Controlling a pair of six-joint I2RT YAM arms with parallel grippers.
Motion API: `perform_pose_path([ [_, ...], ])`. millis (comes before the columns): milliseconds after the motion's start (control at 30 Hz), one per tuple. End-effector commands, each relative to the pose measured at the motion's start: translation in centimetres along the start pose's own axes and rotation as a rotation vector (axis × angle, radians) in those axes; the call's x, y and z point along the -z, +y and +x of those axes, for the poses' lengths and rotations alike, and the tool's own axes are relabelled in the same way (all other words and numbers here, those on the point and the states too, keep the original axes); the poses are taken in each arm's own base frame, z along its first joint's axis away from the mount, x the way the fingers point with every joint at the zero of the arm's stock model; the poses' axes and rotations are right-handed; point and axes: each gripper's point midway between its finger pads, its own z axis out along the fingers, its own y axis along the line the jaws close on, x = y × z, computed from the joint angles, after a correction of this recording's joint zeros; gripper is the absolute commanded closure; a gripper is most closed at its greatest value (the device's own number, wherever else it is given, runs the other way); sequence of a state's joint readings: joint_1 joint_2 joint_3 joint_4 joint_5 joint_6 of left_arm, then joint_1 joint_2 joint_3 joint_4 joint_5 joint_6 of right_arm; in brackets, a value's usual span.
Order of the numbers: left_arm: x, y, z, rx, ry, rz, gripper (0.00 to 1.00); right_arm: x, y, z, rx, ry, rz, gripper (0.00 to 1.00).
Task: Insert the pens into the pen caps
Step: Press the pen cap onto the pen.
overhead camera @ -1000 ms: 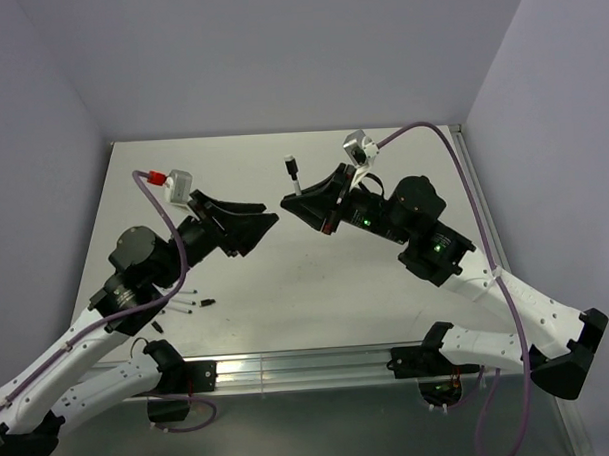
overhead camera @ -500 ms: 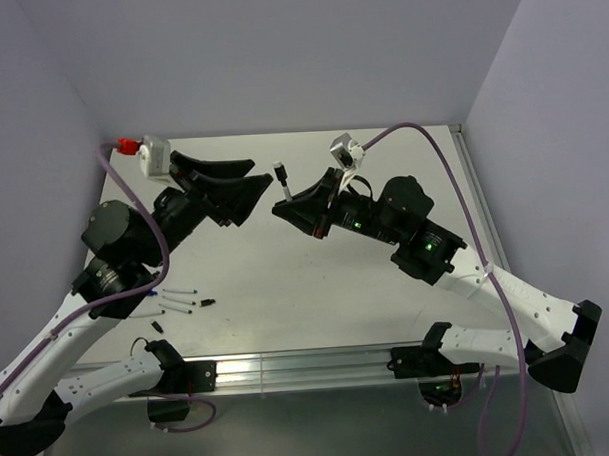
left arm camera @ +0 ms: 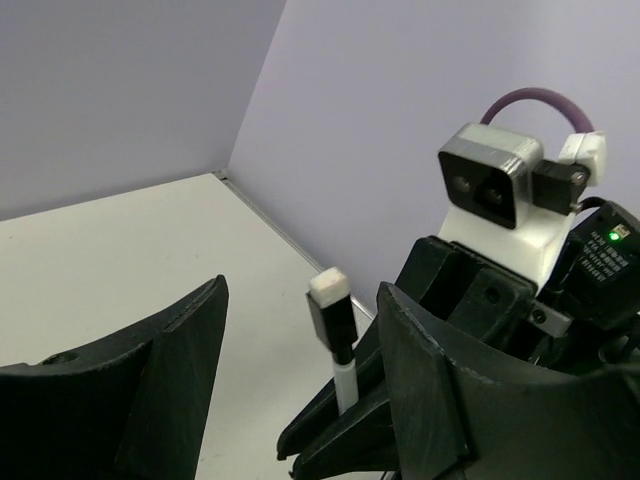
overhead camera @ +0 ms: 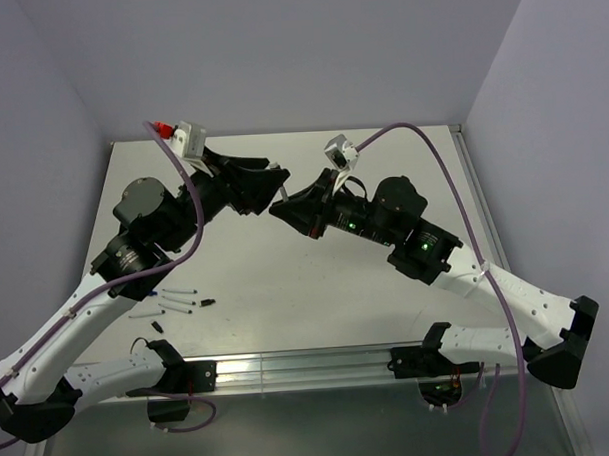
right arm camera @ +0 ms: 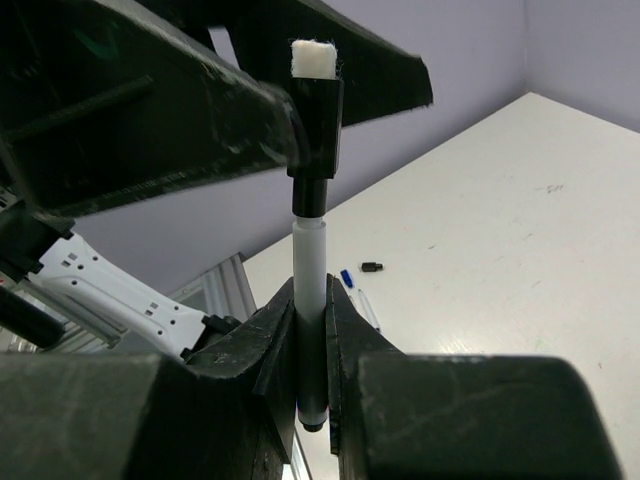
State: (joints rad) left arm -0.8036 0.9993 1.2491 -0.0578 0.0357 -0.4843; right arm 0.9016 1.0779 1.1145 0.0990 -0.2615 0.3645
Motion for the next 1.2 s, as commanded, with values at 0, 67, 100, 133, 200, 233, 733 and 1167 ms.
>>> perform_pose_path([
  [0,0.2,-1.3,-2.9,-0.005,-0.068,0.032,0.35,-0.3,0.9,-2.5,0.039,-0.060,-0.002,1.00],
  [67,0.1,-1.3,-2.8,-0.001,-0.062,0.036,0.37,-0.4,0.8,-2.4,0.040,-0.056,0.003,1.00],
  [100,0.1,-1.5,-2.9,0.003,-0.063,0.040,0.37,-0.4,0.9,-2.5,0.040,-0.058,0.004,1.00],
  [133,-0.1,-1.5,-2.7,0.004,-0.055,0.041,0.38,-0.4,0.8,-2.5,0.040,-0.059,0.006,1.00],
  [200,-0.1,-1.5,-2.5,0.007,-0.046,0.044,0.38,-0.3,0.7,-2.6,0.043,-0.064,0.013,1.00],
  [233,-0.2,-1.4,-2.4,0.006,-0.042,0.042,0.39,-0.3,0.7,-2.6,0.043,-0.064,0.014,1.00],
  [733,-0.4,-1.5,-2.1,0.018,-0.025,0.047,0.64,-0.4,0.6,-2.4,0.051,-0.053,0.024,1.00],
  [1167,-0.1,-2.4,0.1,0.045,0.036,0.123,1.00,-0.4,0.4,-2.8,0.057,-0.063,0.044,1.00],
])
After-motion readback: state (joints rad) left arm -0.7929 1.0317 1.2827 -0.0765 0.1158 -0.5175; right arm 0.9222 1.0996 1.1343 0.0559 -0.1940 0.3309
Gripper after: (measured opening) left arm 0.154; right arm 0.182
